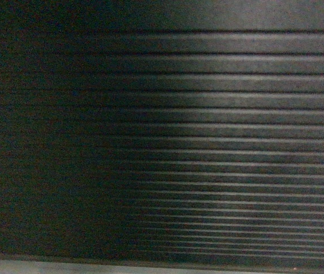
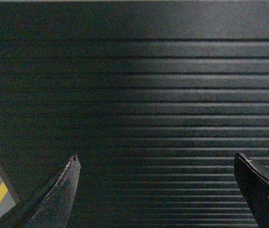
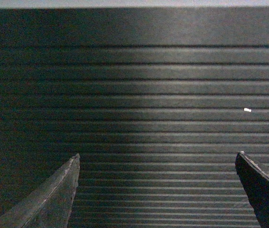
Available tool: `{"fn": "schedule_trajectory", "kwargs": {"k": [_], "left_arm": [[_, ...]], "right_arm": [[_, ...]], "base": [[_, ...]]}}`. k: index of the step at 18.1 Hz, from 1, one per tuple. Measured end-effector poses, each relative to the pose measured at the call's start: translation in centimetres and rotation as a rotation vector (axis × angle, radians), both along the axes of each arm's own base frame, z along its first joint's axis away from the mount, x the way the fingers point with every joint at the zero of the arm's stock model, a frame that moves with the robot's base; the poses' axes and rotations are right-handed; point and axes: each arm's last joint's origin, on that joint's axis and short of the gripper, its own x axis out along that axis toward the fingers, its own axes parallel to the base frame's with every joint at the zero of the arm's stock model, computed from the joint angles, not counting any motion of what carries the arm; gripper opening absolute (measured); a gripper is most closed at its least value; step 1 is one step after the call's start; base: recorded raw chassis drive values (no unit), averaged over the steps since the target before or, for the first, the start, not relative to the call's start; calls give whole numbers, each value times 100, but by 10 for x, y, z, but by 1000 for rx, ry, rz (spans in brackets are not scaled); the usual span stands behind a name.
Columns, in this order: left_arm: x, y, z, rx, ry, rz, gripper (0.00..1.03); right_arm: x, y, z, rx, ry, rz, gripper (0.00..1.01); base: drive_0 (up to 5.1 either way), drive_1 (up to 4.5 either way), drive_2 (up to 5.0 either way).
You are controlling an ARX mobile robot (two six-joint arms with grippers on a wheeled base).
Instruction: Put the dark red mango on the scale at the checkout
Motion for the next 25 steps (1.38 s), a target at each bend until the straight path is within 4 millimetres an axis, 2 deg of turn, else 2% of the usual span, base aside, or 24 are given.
{"fn": "schedule_trajectory", "kwargs": {"k": [25], "left_arm": [[0, 0, 0, 0, 2, 0, 98]], "right_arm": [[0, 0, 0, 0, 1, 0, 98]], "base": [[0, 0, 0]]}}
